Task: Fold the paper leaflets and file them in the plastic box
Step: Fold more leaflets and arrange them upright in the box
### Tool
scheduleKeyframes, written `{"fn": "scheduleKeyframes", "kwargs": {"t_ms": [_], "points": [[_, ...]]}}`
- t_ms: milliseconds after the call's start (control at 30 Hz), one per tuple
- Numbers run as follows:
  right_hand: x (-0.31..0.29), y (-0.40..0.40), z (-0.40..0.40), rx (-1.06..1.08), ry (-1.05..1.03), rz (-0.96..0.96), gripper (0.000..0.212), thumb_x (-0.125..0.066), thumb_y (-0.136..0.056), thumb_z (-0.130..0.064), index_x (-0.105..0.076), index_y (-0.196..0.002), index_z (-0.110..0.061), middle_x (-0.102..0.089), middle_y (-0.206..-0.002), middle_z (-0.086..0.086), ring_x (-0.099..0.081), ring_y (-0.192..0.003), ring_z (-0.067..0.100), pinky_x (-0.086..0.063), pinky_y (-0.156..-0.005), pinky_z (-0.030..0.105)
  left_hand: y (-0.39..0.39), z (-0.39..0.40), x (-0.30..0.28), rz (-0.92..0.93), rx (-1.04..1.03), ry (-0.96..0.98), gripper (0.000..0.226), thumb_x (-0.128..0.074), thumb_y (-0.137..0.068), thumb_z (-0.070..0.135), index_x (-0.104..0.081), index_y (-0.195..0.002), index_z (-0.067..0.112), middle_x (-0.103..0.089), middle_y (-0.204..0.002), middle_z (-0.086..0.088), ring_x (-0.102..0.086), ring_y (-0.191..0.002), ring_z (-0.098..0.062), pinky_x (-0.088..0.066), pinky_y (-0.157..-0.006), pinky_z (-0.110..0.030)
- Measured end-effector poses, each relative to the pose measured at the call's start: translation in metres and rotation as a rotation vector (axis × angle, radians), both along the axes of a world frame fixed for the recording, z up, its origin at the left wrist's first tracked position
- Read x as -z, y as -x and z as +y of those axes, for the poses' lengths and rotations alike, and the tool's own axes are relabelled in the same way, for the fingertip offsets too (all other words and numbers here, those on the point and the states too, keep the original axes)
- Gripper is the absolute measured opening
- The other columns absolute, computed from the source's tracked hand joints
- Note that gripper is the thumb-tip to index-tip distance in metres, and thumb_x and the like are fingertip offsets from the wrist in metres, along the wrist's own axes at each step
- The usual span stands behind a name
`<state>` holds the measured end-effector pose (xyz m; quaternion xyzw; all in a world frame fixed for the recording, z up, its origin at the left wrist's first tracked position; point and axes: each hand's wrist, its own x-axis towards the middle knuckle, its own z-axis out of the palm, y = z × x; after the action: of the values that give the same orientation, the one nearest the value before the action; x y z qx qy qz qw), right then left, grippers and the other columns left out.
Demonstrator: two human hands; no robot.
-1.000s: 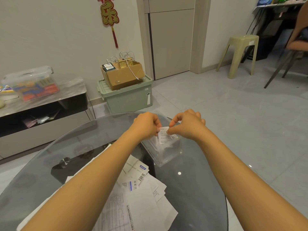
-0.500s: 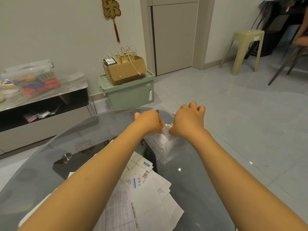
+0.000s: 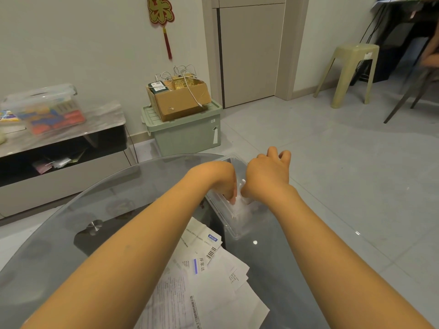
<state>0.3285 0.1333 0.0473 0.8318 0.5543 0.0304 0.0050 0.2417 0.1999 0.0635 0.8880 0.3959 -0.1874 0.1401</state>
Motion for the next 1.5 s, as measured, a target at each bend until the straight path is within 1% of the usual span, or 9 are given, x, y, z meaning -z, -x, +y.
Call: {"fn": "scheduleKeyframes", "kwargs": {"t_ms": [400, 533, 800, 900, 1000, 1100, 1200, 1300, 1500], "points": [[-0.004, 0.0, -0.003, 0.027, 0.04, -0.007, 0.03, -0.052, -0.083, -0.021, -0.031, -0.061, -0.02, -0.03, -0.067, -0.003, -0.032, -0.117, 0.024, -0.022, -0.099, 0.039, -0.009, -0.007, 0.002, 0.159, 0.112, -0.043, 0.045, -0.057, -0.093, 0.032, -0.052, -0.133, 0.014, -0.055, -0.13, -0.003, -0.05, -0.119, -0.025, -0.039, -0.097, -0.031], [-0.006, 0.001, -0.007, 0.026, 0.026, -0.002, 0.028, -0.048, -0.082, -0.016, -0.028, -0.061, -0.018, -0.028, -0.068, -0.003, -0.032, -0.116, 0.025, -0.022, -0.098, 0.039, 0.0, -0.001, -0.008, 0.029, 0.058, 0.011, 0.032, -0.071, -0.084, 0.021, -0.063, -0.113, 0.015, -0.056, -0.091, 0.004, -0.05, -0.091, -0.018, -0.042, -0.079, -0.027], [-0.005, 0.001, -0.004, 0.01, 0.078, 0.014, 0.028, -0.057, -0.083, -0.029, -0.037, -0.067, -0.018, -0.031, -0.069, -0.004, -0.033, -0.117, 0.024, -0.023, -0.099, 0.039, 0.0, -0.005, 0.0, -0.116, -0.001, -0.007, 0.029, -0.077, -0.076, 0.017, -0.068, -0.102, 0.01, -0.06, -0.084, -0.001, -0.053, -0.085, -0.021, -0.039, -0.063, -0.021], [-0.007, -0.006, -0.004, 0.008, 0.071, 0.088, 0.018, -0.064, -0.08, -0.027, -0.049, -0.078, -0.019, -0.052, -0.084, -0.003, -0.041, -0.114, 0.023, -0.026, -0.098, 0.037, -0.006, -0.006, 0.007, -0.133, -0.005, -0.036, 0.024, -0.075, -0.077, 0.017, -0.068, -0.099, 0.01, -0.057, -0.086, -0.002, -0.05, -0.081, -0.018, -0.037, -0.057, -0.021], [-0.008, -0.011, -0.006, 0.049, 0.072, 0.302, 0.024, -0.07, -0.076, -0.021, -0.063, -0.099, -0.019, -0.064, -0.098, 0.001, -0.055, -0.09, 0.024, -0.039, -0.078, 0.029, -0.013, -0.004, 0.015, -0.147, -0.052, 0.0, 0.02, -0.076, -0.073, 0.01, -0.057, -0.069, 0.014, -0.061, -0.079, -0.004, -0.06, -0.077, -0.023, -0.046, -0.071, -0.026], [-0.01, -0.01, -0.008, 0.059, 0.085, 0.358, 0.023, -0.07, -0.076, -0.023, -0.062, -0.097, -0.017, -0.058, -0.086, 0.0, -0.054, -0.079, 0.023, -0.038, -0.066, 0.025, -0.018, -0.006, 0.02, -0.124, -0.047, -0.042, 0.03, -0.074, -0.075, 0.013, -0.049, -0.058, 0.015, -0.059, -0.066, -0.002, -0.054, -0.064, -0.019, -0.043, -0.06, -0.025], [-0.01, -0.004, -0.008, 0.053, 0.063, 0.266, 0.014, -0.064, -0.083, -0.025, -0.055, -0.093, -0.02, -0.057, -0.09, 0.002, -0.058, -0.092, 0.025, -0.035, -0.071, 0.027, -0.019, -0.008, 0.019, -0.087, -0.027, -0.061, 0.024, -0.071, -0.079, 0.019, -0.055, -0.062, 0.013, -0.058, -0.063, 0.001, -0.061, -0.07, -0.018, -0.049, -0.068, -0.027], [-0.006, 0.0, -0.007, 0.041, 0.058, 0.213, 0.018, -0.062, -0.085, -0.026, -0.058, -0.101, -0.018, -0.063, -0.107, 0.003, -0.059, -0.103, 0.024, -0.035, -0.075, 0.027, -0.016, -0.009, 0.014, -0.069, -0.02, -0.032, 0.016, -0.072, -0.08, 0.023, -0.067, -0.082, 0.008, -0.065, -0.075, -0.003, -0.066, -0.083, -0.02, -0.05, -0.079, -0.029], [-0.003, 0.0, -0.007, 0.031, 0.063, 0.163, 0.019, -0.065, -0.083, -0.026, -0.047, -0.089, -0.021, -0.059, -0.097, 0.002, -0.058, -0.1, 0.023, -0.033, -0.076, 0.028, -0.003, -0.007, -0.012, -0.104, -0.047, 0.141, 0.019, -0.068, -0.085, 0.024, -0.07, -0.1, 0.011, -0.074, -0.093, 0.003, -0.066, -0.094, -0.009, -0.043, -0.081, -0.021]]}}
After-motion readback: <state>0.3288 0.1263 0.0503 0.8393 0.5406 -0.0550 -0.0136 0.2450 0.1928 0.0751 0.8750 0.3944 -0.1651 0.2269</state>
